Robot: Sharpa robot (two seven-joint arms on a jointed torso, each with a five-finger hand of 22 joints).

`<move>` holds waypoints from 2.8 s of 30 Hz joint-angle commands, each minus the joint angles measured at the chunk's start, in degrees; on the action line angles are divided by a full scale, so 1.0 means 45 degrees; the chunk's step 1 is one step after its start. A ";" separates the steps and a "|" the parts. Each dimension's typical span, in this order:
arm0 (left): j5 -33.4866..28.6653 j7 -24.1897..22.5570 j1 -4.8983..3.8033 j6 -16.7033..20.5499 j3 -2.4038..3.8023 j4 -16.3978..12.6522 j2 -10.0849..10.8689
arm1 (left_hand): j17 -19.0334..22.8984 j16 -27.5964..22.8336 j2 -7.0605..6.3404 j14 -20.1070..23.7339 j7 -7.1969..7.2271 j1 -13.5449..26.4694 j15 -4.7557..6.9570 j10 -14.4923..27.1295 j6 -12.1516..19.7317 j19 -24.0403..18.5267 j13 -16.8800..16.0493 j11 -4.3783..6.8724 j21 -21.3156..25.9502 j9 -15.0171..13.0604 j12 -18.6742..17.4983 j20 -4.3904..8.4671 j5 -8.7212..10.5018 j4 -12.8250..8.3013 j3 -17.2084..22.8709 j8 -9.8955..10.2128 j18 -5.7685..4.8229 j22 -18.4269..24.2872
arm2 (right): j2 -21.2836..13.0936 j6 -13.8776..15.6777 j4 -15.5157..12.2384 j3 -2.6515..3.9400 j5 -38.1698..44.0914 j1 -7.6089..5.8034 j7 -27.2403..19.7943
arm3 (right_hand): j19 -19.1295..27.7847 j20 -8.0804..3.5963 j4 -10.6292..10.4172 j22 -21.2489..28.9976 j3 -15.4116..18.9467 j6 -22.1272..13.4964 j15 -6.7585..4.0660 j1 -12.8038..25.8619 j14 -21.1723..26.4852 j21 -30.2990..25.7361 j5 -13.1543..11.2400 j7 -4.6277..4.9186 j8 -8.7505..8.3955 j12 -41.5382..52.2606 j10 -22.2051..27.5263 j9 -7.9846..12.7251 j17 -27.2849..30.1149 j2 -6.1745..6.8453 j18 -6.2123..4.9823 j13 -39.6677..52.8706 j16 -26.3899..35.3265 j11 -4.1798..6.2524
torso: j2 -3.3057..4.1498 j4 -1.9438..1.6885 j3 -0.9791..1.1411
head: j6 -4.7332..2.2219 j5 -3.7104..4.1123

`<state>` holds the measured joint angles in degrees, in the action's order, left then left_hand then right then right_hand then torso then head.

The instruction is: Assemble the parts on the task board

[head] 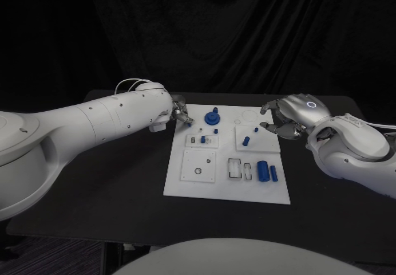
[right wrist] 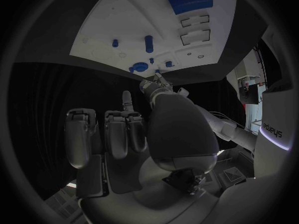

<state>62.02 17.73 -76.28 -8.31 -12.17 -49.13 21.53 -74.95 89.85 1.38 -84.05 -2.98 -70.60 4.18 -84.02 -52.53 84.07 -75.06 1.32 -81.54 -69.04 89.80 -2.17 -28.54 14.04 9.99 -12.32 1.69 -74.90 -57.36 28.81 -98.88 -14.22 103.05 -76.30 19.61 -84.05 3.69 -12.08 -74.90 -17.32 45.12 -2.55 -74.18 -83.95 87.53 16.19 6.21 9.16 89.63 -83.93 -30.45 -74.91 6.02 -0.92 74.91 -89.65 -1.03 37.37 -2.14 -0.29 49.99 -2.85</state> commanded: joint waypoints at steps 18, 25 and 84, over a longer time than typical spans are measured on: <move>0.0007 -0.0474 0.0059 -0.0053 0.0010 -0.0155 0.0151 | -0.3344 0.0033 -0.1437 -0.1323 0.0083 0.0247 0.0008 -0.1328 -0.0225 0.0417 -0.3319 0.0031 0.0063 -0.1480 0.0044 -0.0002 -0.0217 -0.1510 0.4642 -0.0414 0.0084 -0.2749 | 0.0021 0.0231 0.0080 0.0008 0.0057 -0.0015 -0.0105 | -0.0986 -0.0091 0.0187 -0.3136 -0.0027 0.0334 -0.0133 -0.0025 -0.1265 -0.0032 0.0008 -0.0049 0.0174 -0.0078 -0.1176 -0.0177 -0.2997 0.0128 0.0038 0.3142 0.0080 0.0133 | -0.0036 -0.0005 -0.0004 | 0.0003 -0.0064; 0.0006 -0.0711 0.0061 0.0419 0.0010 -0.0562 0.0414 | -0.3344 0.0033 -0.1667 -0.1323 0.0091 0.0527 0.0022 -0.1328 -0.0402 0.0401 -0.3319 0.0051 0.0087 -0.1630 0.0044 0.0009 -0.0199 -0.1938 0.5358 -0.0651 0.0091 -0.2741 | 0.0057 0.0254 0.0220 0.0006 0.0057 -0.0010 -0.0219 | -0.0979 -0.0111 0.0180 -0.3132 0.0019 0.0240 -0.0158 0.0115 -0.1260 -0.0044 0.0008 -0.0082 0.0169 -0.0126 -0.1127 -0.0308 -0.2975 0.0144 0.0035 0.3079 0.0090 0.0164 | -0.0028 -0.0007 -0.0007 | 0.0003 -0.0067; -0.0081 -0.0029 0.0867 0.4436 0.0005 -0.5547 0.3063 | -0.3344 0.0033 -0.1835 -0.1323 0.0218 0.1445 0.0128 -0.1328 -0.0626 0.0414 -0.3319 0.0165 0.0084 -0.1607 0.0044 0.0104 0.0830 -0.2278 0.6406 -0.0888 0.0091 -0.2738 | -0.0215 0.0177 0.0462 0.0002 -0.0150 0.0119 -0.0228 | -0.0896 -0.0162 0.0553 -0.3076 -0.0064 -0.0940 -0.0186 0.0478 -0.1233 -0.0208 0.0020 -0.0062 0.0344 -0.0228 -0.1021 -0.1968 -0.2849 -0.0101 -0.0006 0.2935 0.0148 0.0174 | -0.0003 -0.0039 -0.0015 | 0.0003 -0.0254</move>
<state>59.22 18.98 -72.53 9.73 -12.21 -73.94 35.47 -74.91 89.85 -7.34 -83.83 -3.07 -64.18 4.40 -84.05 -54.45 84.06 -75.05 1.72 -80.96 -74.92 89.80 -2.17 -24.44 6.15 36.49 -15.94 1.69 -74.90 -58.19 29.05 -96.65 -14.24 102.20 -75.89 18.45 -84.05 3.27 -9.78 -74.91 -17.56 41.22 -3.28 -72.52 -84.05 86.75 16.19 5.79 10.61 88.93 -84.14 -39.23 -74.91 5.73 -0.92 74.95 -89.18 -0.41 37.29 -2.29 -0.32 49.99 -4.11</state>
